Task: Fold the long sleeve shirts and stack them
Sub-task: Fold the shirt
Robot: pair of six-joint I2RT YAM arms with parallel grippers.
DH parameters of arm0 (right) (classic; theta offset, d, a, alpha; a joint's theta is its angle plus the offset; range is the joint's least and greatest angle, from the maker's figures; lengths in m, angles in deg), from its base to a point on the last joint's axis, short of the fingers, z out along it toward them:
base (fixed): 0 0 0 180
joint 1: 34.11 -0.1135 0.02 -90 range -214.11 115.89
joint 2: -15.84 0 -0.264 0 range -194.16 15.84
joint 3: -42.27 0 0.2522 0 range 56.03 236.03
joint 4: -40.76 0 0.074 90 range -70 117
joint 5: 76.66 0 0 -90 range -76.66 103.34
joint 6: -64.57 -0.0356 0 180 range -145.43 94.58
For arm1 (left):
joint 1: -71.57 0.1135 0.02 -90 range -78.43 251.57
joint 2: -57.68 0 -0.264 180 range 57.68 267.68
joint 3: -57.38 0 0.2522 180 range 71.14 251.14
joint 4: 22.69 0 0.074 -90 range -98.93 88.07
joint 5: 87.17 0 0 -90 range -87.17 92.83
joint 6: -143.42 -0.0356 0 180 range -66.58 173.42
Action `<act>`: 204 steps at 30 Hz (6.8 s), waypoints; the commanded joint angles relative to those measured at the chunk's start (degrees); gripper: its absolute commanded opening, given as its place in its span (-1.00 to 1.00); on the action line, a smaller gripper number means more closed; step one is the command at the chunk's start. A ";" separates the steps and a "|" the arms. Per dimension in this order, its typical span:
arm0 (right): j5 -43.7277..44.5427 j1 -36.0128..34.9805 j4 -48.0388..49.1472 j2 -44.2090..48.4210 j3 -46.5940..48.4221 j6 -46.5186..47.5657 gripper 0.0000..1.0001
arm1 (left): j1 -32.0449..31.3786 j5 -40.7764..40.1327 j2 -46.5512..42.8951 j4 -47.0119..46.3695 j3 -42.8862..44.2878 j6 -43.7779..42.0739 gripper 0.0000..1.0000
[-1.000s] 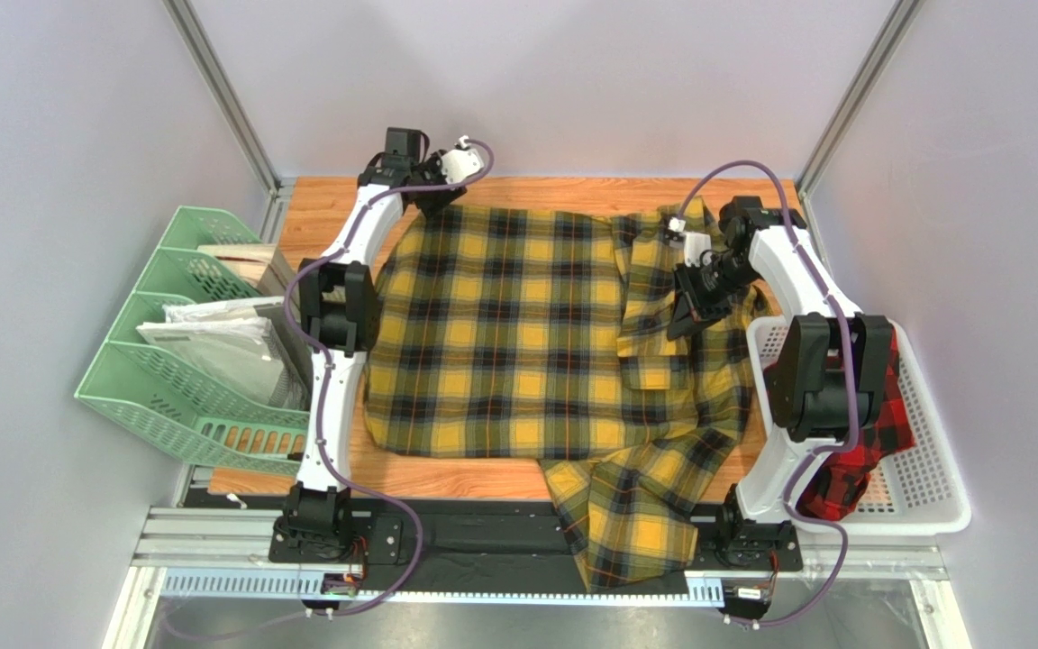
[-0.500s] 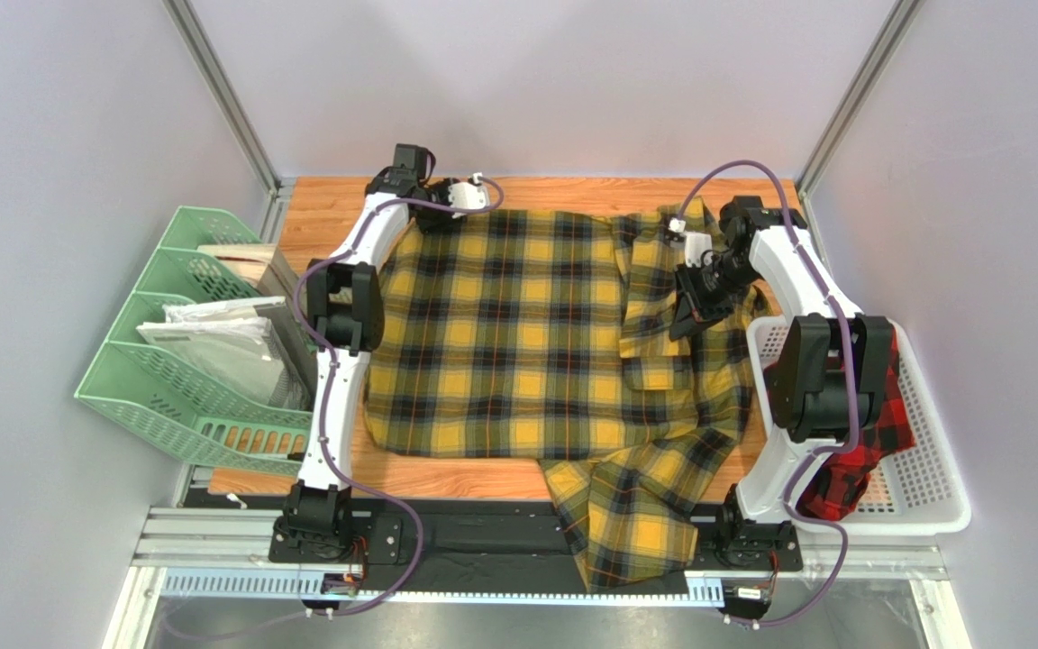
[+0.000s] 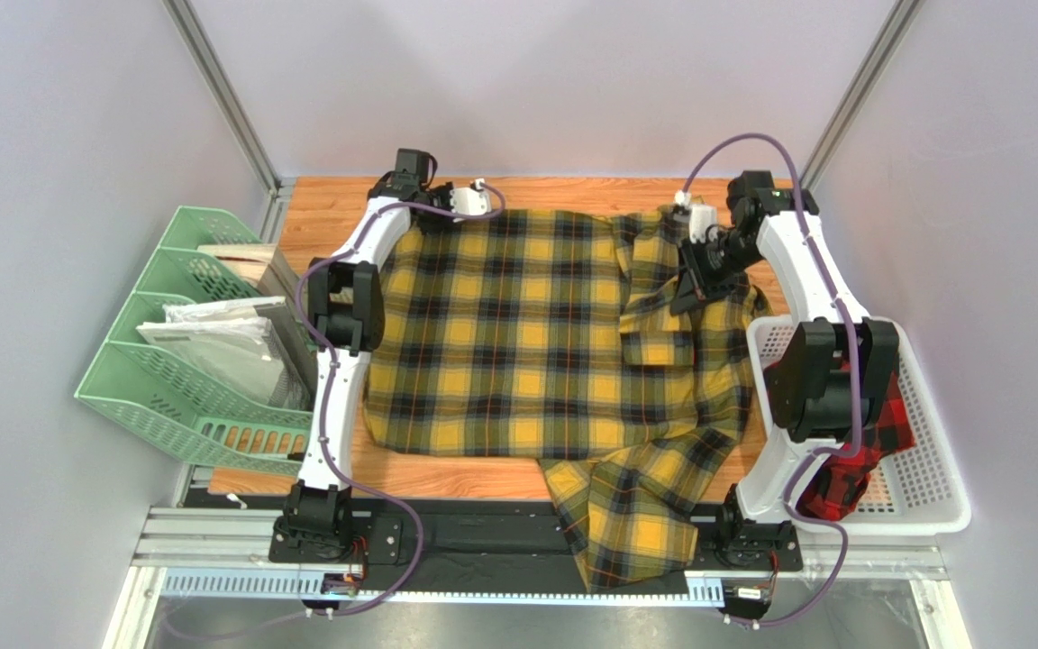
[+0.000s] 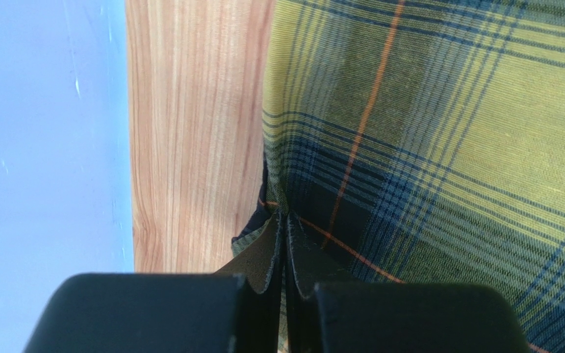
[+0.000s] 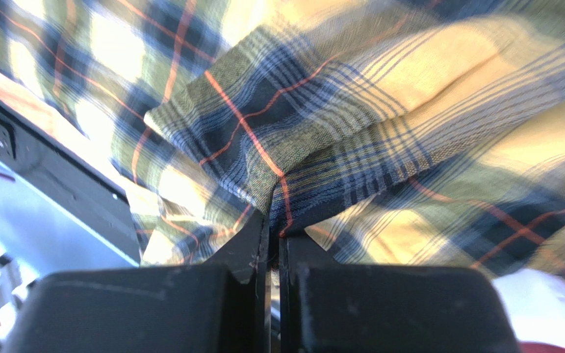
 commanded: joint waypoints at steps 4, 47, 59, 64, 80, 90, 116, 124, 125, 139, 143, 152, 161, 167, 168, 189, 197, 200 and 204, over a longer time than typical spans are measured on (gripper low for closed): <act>-6.00 0.36 -3.12 4.87 12.07 0.01 -1.00 | 0.12 1.26 -9.17 -9.04 -3.49 5.47 -1.00; -5.93 2.74 -8.92 44.68 -2.42 -18.10 -1.00 | 0.82 3.29 -49.43 12.38 -49.46 -6.22 -1.00; -1.18 2.74 -12.79 45.65 -3.38 -14.85 -1.00 | -2.61 -1.19 -47.42 14.76 -59.66 -4.64 -1.00; -2.84 2.74 -11.82 44.69 -5.23 -14.06 -1.00 | -2.61 -2.17 -45.83 15.46 -60.98 -4.73 -1.00; -10.85 -2.71 -4.36 41.09 -14.27 -16.15 -1.00 | -1.29 14.50 -52.33 21.97 -51.32 4.41 0.08; -11.81 -13.07 12.68 36.43 -16.48 -26.43 -1.00 | -5.93 34.04 -69.63 13.73 -55.52 25.66 0.98; -28.59 -10.71 30.09 22.63 -18.41 -53.42 -1.00 | -50.07 -12.19 -77.39 -81.12 -99.66 16.02 0.98; -33.43 -8.60 35.11 22.54 -20.61 -59.49 -1.00 | -50.16 -12.19 -72.64 -86.22 -100.88 8.37 0.98; -33.87 -8.17 35.37 22.45 -20.87 -59.93 -1.00 | -50.16 -11.84 -72.90 -86.05 -101.32 8.11 0.99; -38.61 -6.93 38.72 24.03 -25.53 -65.91 -1.00 | -50.15 -14.30 -66.05 -92.64 -101.86 -0.15 0.98; -39.58 -6.67 39.06 24.65 -27.55 -67.23 -1.00 | -50.07 -12.54 -65.26 -92.91 -101.24 -0.16 0.98; -40.20 -5.53 38.45 24.38 -28.78 -67.67 -1.00 | -50.16 -14.30 -64.98 -97.56 -100.88 -2.79 0.86; -40.03 -4.47 38.28 22.98 -29.05 -67.41 -1.00 | -50.42 -7.88 -76.23 -85.02 -102.38 -0.07 -0.05; -39.67 -4.65 34.59 24.82 -30.02 -63.90 -1.00 | -50.42 -8.14 -79.93 -71.50 -98.17 2.73 -1.00; -39.50 -4.64 33.89 24.91 -29.58 -62.41 -1.00 | -50.42 -8.23 -80.28 -69.46 -97.38 4.57 -1.00; 3.70 2.91 6.36 8.41 11.26 -11.51 -0.45 | -45.41 28.85 -87.23 0.25 -65.30 19.71 -1.00; 22.63 2.91 -2.49 -23.47 41.59 -4.22 -0.72 | -45.41 33.60 -82.75 13.43 -54.31 14.26 -1.00; 26.76 2.56 -4.62 -28.68 45.39 -1.76 -0.72 | -45.41 34.57 -81.69 15.99 -52.11 13.38 -1.00; 31.50 1.60 -2.16 -29.93 39.87 1.15 -0.72 | -45.41 35.10 -81.08 18.01 -50.00 12.68 -1.00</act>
